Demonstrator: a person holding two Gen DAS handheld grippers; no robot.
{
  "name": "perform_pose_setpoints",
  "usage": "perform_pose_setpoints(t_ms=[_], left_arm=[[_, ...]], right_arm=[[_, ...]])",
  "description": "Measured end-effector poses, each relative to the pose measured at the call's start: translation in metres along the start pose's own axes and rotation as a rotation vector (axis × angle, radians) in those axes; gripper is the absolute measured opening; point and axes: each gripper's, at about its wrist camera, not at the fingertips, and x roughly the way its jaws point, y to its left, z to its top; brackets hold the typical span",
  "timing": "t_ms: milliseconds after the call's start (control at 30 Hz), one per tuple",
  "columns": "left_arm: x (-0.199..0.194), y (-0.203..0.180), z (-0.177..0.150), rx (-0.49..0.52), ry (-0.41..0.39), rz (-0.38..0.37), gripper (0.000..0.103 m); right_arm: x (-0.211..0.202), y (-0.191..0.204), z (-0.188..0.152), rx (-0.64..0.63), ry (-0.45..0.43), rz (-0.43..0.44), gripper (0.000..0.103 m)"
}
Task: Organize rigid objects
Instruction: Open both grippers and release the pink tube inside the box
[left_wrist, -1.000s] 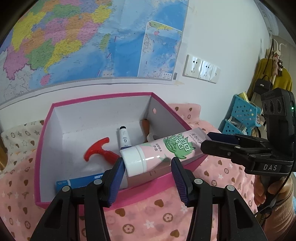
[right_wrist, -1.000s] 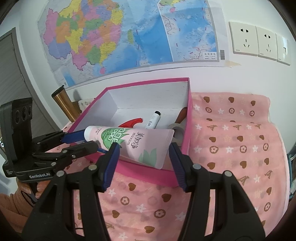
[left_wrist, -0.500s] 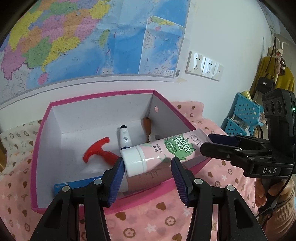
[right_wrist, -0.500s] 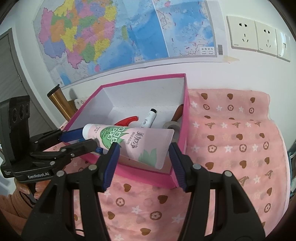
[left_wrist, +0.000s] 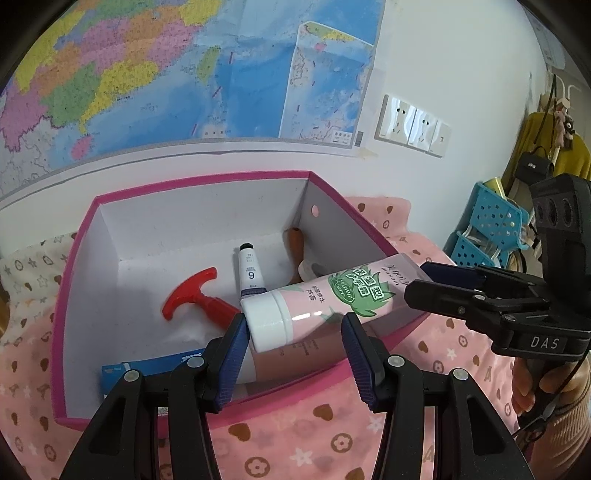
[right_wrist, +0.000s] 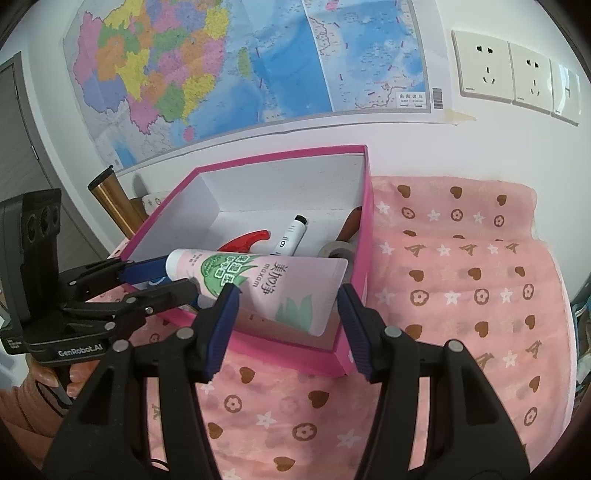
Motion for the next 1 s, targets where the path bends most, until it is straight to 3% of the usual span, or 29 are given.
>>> perform_pose_setpoints(t_ms=[533, 633, 867, 1000], left_arm=[[0.015, 0.010, 0.002, -0.029, 0.039, 0.007, 0.052], [0.012, 0.012, 0.001, -0.034, 0.030, 0.010, 0.057], [-0.016, 0.014, -0.012, -0.039, -0.042, 0.034, 0.087], [-0.042, 0.012, -0.026, -0.031, -0.082, 0.090, 0.090]], right_arm=[[0.006, 0.010, 0.002, -0.046, -0.005, -0.102, 0.058], [0.004, 0.013, 0.001, -0.052, -0.011, -0.105, 0.058], [-0.012, 0.023, -0.014, -0.058, -0.049, -0.070, 0.060], [-0.024, 0.038, -0.032, -0.087, -0.098, -0.065, 0.079]])
